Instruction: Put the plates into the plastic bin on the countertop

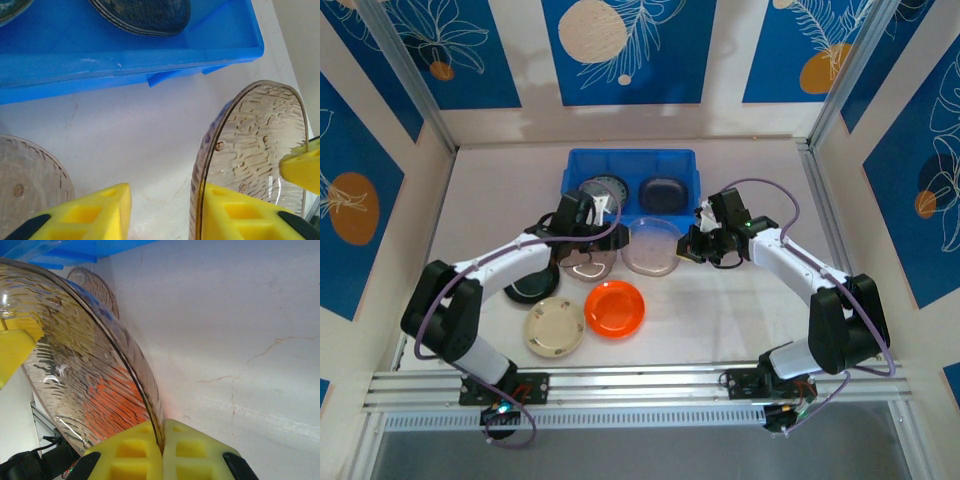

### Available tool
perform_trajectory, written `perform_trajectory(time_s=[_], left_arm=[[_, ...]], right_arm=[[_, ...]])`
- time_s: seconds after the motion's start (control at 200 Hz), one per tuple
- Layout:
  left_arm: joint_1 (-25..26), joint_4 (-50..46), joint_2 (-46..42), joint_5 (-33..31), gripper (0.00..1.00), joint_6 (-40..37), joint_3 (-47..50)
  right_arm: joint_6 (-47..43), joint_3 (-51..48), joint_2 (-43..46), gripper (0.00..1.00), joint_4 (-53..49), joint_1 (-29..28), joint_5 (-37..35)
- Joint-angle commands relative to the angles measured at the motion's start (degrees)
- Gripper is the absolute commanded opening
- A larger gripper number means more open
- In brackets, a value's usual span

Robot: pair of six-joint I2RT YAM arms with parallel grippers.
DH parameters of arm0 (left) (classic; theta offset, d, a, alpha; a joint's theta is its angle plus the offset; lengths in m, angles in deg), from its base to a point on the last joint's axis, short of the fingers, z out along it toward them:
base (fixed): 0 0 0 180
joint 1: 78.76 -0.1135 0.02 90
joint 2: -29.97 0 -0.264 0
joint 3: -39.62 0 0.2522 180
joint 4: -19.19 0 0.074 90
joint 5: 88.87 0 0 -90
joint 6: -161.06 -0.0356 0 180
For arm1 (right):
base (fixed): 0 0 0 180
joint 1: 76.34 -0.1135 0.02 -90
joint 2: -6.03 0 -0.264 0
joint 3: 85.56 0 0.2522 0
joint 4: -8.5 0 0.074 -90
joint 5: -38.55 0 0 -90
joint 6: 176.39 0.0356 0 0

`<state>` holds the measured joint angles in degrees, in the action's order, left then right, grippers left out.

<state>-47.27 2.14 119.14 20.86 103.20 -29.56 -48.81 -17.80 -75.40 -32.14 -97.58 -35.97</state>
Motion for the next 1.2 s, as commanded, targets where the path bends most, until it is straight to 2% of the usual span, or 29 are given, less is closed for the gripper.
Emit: perform_trajectory(time_s=[0.0, 0.115, 0.14, 0.36, 0.42, 0.46, 0.555, 0.61, 0.73, 0.91, 1.055, 1.196], left_arm=[[0.6, 1.2, 1.4, 1.8, 0.31, 0.2, -2.1], [0.7, 1.3, 2.1, 2.1, 0.08, 0.8, -2.7], [0.6, 1.2, 2.1, 2.1, 0.0, 0.8, -2.9], [0.6, 0.9, 0.5, 0.5, 0.0, 0.9, -3.1], [0.6, 0.4, 0.2, 0.1, 0.0, 0.7, -3.9], [0.6, -0.4, 0.2, -0.2, 0.0, 0.7, -4.6], [0.5, -2.4, 0.4, -1.6, 0.0, 0.6, -6.8], [0.3, -3.2, 0.5, -2.1, 0.0, 0.5, -8.1], [0.0, -5.2, 1.3, -3.0, 0.0, 0.1, -11.6], [-0.4, -9.0, 5.2, -4.2, 0.0, -1.1, -19.9], [-0.7, -11.9, 11.1, -4.5, 0.0, -1.4, -29.3], [-0.8, -14.9, 18.0, -4.4, 0.0, -1.9, -39.6]], right_arm=[[-0.3, 1.7, 0.7, 0.0, -0.6, 0.4, 2.0], [0.1, 2.2, 0.4, 0.0, -0.3, 0.5, 1.8], [0.0, 2.3, 0.3, 0.0, -0.1, 0.6, 1.7], [-0.1, 3.6, -0.6, 0.0, 0.0, 1.8, 1.5], [-0.1, 4.1, -0.4, 0.05, -0.1, 2.0, 1.0], [0.0, 4.2, -0.3, 0.12, -0.1, 2.3, 1.2], [0.1, 4.7, 0.1, 0.4, -0.8, 3.3, 0.8], [0.0, 5.0, 0.9, 0.46, -1.6, 4.2, 0.2], [0.1, 4.7, 4.4, 0.48, -2.0, 7.5, -0.1], [-0.2, 4.7, 10.7, 0.52, -3.1, 15.8, -1.0], [-0.8, 4.3, 12.5, 0.52, -3.9, 21.6, -0.1], [-0.2, 3.3, 12.6, 0.53, -4.0, 23.8, 0.7]])
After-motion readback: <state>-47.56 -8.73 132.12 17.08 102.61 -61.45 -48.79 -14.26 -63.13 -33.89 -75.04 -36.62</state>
